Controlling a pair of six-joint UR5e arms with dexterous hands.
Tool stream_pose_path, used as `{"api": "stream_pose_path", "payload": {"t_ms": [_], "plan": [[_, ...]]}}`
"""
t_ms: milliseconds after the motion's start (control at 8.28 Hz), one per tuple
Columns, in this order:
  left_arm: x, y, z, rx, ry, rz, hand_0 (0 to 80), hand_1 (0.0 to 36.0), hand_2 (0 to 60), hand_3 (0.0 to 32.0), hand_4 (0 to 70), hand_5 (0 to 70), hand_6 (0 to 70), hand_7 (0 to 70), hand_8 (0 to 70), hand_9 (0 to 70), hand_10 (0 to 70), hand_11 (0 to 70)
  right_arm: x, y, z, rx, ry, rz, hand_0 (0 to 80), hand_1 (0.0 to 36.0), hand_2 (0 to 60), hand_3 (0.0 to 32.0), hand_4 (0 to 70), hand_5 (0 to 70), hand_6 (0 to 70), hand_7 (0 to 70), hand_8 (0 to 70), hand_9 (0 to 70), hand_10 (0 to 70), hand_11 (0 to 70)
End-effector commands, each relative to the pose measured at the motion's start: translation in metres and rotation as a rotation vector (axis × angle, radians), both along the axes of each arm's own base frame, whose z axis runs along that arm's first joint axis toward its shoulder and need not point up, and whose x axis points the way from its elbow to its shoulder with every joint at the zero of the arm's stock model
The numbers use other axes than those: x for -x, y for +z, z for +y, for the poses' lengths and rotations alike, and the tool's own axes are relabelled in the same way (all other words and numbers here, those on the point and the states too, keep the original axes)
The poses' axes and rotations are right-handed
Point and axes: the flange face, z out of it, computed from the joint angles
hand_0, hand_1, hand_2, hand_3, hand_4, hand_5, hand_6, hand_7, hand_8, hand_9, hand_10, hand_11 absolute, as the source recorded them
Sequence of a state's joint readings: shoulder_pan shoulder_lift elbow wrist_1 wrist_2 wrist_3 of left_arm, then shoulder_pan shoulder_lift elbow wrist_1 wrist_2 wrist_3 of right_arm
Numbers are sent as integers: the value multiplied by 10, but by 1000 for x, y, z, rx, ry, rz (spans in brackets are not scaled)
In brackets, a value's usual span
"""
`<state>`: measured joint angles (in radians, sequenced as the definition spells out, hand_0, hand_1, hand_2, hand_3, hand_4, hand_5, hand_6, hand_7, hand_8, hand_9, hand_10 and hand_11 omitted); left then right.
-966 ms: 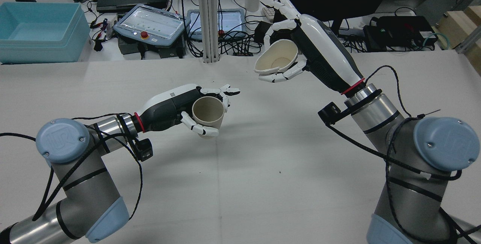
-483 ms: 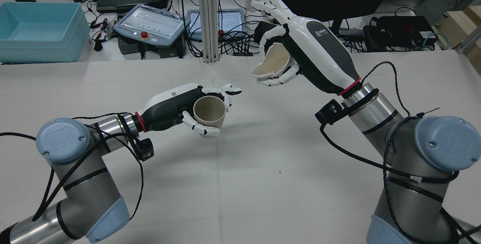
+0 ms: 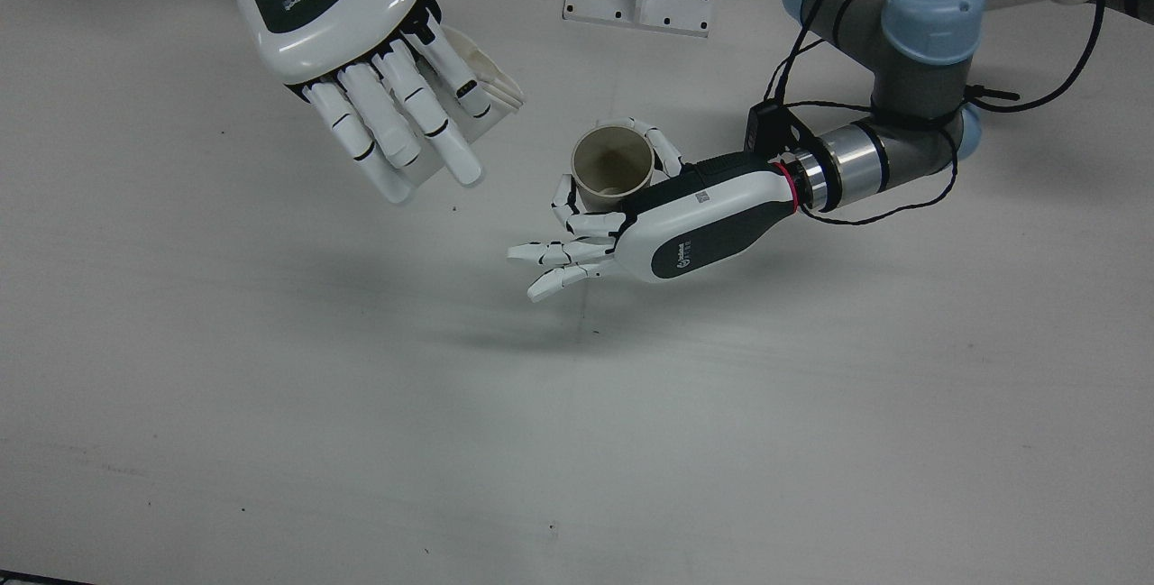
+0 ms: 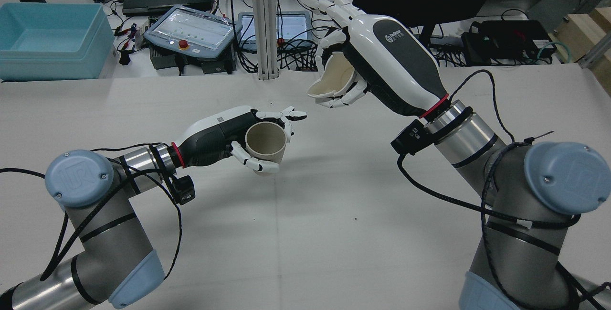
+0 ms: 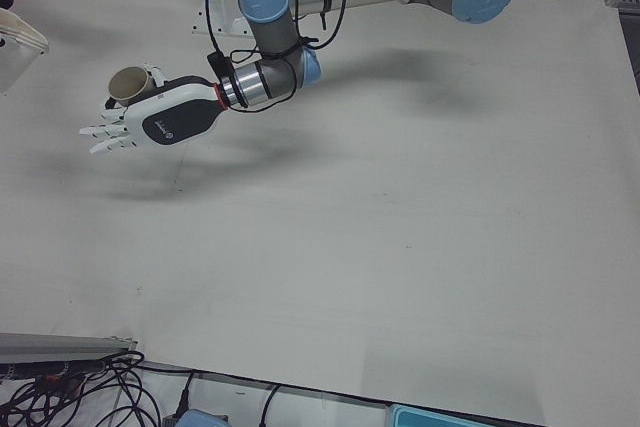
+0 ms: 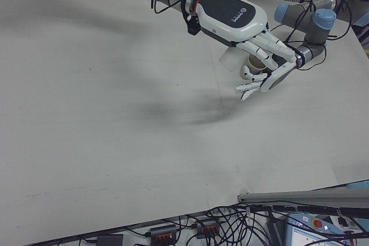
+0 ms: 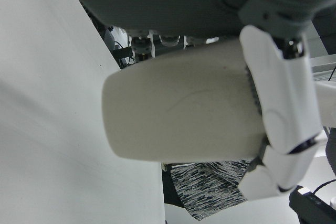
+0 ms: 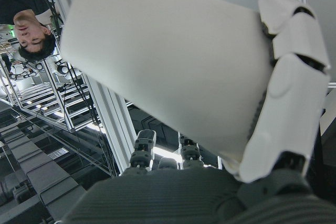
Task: Pour water
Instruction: 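Tilt the white cup with the right hand over the beige cup, then turn the white cup upright and move both hands apart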
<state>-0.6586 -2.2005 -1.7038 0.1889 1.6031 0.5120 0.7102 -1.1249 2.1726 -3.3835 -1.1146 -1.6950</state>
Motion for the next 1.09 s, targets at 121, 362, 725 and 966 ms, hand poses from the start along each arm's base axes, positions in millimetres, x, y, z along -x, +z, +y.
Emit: {"api": "stream_pose_path", "payload": {"t_ms": [121, 362, 725, 966], "plan": [[33, 27, -25, 36, -44, -12, 460, 360, 600, 0, 315, 700, 114, 99, 12, 7, 103, 172, -19, 27, -2, 52, 0, -12, 582, 260, 359, 0, 700, 417, 121, 127, 14, 11, 104, 164], [124, 93, -65, 122, -148, -15, 452, 360, 600, 0, 304, 673, 104, 87, 10, 5, 101, 168, -76, 66, -20, 143, -31, -142, 550, 229, 348, 0, 700, 337, 104, 103, 10, 6, 103, 159], [242, 213, -68, 236, -280, -39, 449, 360, 600, 0, 307, 673, 106, 88, 11, 5, 101, 169, -143, 163, -41, 338, -76, -330, 515, 193, 306, 0, 700, 266, 87, 79, 7, 1, 87, 132], [274, 265, -47, 274, -311, -64, 447, 360, 600, 0, 308, 672, 109, 91, 11, 7, 102, 170, -130, 248, -59, 521, -154, -450, 492, 169, 282, 0, 631, 207, 73, 55, 4, 0, 87, 131]]}}
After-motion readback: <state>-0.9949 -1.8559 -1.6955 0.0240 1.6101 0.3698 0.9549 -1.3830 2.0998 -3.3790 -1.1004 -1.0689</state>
